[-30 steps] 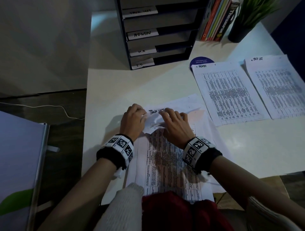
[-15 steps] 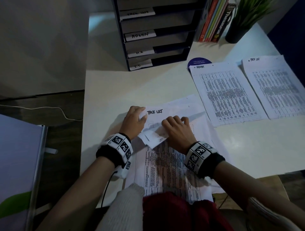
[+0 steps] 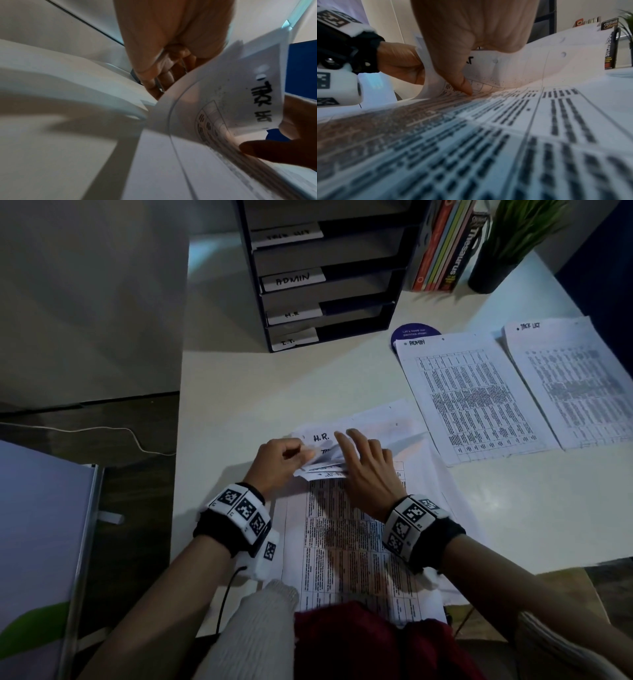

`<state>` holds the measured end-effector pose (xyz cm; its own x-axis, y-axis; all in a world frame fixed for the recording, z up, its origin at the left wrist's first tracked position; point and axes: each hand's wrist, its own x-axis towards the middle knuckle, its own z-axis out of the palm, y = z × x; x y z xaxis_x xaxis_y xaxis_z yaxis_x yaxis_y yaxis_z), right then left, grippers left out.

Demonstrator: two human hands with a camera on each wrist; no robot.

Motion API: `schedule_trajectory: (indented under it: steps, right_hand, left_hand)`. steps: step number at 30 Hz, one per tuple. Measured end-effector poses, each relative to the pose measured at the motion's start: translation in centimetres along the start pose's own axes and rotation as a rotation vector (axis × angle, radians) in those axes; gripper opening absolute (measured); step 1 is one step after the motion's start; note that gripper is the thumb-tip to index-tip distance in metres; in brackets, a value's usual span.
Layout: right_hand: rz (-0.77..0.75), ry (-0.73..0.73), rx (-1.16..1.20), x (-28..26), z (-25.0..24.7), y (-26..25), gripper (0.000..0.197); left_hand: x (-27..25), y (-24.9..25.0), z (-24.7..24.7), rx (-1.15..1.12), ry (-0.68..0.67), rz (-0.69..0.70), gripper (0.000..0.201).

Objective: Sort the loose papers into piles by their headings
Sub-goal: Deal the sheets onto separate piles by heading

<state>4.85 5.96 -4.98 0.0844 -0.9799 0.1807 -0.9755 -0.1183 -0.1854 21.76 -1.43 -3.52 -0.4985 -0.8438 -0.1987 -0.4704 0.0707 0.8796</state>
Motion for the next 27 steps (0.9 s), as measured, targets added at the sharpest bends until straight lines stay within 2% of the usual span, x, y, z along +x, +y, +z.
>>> schedule_trajectory:
  steps: [2,6,10,11,14,18,20,23,24,25,27]
  right_hand:
    - [-0.009,-0.008,-0.008,-0.1,0.2,0.0,0.092]
    - [-0.003,-0.011,0.027,-0.2,0.2,0.1,0.092]
    - [0.004,-0.039,0.017,-0.1,0.1,0.2,0.088]
    - [0.015,-0.059,0.039,-0.1,0.1,0.3,0.085]
    - [0.040,-0.142,0.096,-0.1,-0.2,0.5,0.076]
    - [-0.005,-0.297,0.256,0.2,-2.0,0.6,0.070]
    - [0.068,-0.370,0.470,0.5,-3.2,0.2,0.075]
    - [0.420,-0.293,0.899,1.4,-4.7,-0.4,0.076]
    - [0.509,-0.282,0.948,1.7,-5.0,-0.4,0.073]
    - [0.536,-0.278,0.936,2.0,-5.4,-0.5,0.067]
    - [0.477,-0.295,0.856,2.5,-5.4,-0.6,0.049]
  left_hand:
    - [-0.2,0.1,-0.1,-0.101,-0.048,-0.033,0.011]
    - [-0.5,0.2,-0.1,-0.251,-0.050,-0.093,0.025]
    - [-0.3,-0.1,-0.3,-0.285,-0.031,-0.090,0.007]
    - [-0.3,-0.3,-0.3,-0.309,-0.012,-0.106,0.004]
    - [0.0,-0.6,-0.6,-0.342,0.048,-0.189,0.016]
    - [-0.1,-0.2,-0.1,-0.316,0.117,-0.155,0.006]
    - [-0.2,0.2,0.4,-0.284,0.147,-0.115,0.007]
    - [-0.4,0.9,1.0,-0.275,0.061,-0.092,0.014]
    - [-0.5,1.1,1.1,-0.273,0.014,-0.088,0.015]
    - [-0.6,1.3,1.1,-0.281,-0.021,-0.084,0.017]
    - [-0.9,1.4,1.0,-0.313,-0.059,-0.078,0.023]
